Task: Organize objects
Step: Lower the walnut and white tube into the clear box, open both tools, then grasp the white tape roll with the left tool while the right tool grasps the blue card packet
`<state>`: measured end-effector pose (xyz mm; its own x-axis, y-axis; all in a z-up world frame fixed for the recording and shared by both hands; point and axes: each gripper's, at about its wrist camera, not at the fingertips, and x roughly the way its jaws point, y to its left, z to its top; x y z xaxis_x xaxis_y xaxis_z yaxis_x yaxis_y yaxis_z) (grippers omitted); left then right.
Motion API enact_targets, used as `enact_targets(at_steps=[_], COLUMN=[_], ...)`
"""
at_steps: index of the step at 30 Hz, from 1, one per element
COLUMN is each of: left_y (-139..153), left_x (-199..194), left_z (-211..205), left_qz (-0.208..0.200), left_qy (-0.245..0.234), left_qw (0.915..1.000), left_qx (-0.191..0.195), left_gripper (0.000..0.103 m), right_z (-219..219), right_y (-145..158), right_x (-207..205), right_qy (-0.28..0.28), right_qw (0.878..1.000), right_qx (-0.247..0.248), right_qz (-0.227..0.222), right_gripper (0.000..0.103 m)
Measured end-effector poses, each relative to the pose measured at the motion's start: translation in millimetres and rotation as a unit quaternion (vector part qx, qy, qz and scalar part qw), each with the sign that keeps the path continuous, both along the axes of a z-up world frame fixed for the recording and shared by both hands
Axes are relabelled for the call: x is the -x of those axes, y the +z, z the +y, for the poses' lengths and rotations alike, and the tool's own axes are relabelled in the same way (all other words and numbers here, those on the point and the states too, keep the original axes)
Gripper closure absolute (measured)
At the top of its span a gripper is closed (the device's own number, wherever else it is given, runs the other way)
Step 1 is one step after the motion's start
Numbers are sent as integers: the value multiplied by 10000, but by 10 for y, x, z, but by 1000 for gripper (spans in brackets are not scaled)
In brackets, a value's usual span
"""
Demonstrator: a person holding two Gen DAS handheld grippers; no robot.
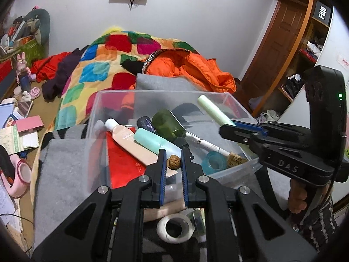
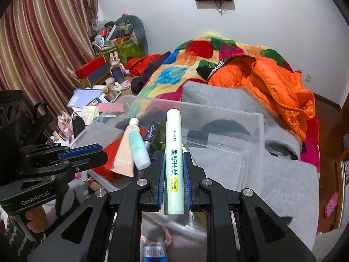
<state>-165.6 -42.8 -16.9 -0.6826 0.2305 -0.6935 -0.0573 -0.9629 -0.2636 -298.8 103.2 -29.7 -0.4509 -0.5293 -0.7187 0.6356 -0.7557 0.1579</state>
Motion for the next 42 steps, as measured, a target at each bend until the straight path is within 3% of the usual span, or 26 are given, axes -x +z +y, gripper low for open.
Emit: enact_targets(at_steps=[11, 18, 22, 33, 42], left_y=[-50, 36, 106, 84, -98], left_x=[74, -72, -208, -514, -685], left_z=[25, 34, 71, 120, 185], left_qz=[-104, -24, 94, 68, -148], left_qy=[-51, -23, -32, -70, -132], left_qw=[9999, 9999, 9996, 9985, 9970], left_qx=[-1, 113, 269, 534, 752], left_gripper=[91, 89, 78, 75, 70], right_z=[-99, -20, 52, 310, 414], right_y=[-215, -145, -52, 169, 9], right_x=[141, 18, -112, -560, -795], right_qy=[83, 53, 39, -5, -16], right_qw=[9991, 9994, 9997, 9996, 9997], right_qx=[-228, -239, -215, -50, -182], right_qz=[-361, -253, -91, 289, 188], right_gripper=[89, 89, 88, 74, 69])
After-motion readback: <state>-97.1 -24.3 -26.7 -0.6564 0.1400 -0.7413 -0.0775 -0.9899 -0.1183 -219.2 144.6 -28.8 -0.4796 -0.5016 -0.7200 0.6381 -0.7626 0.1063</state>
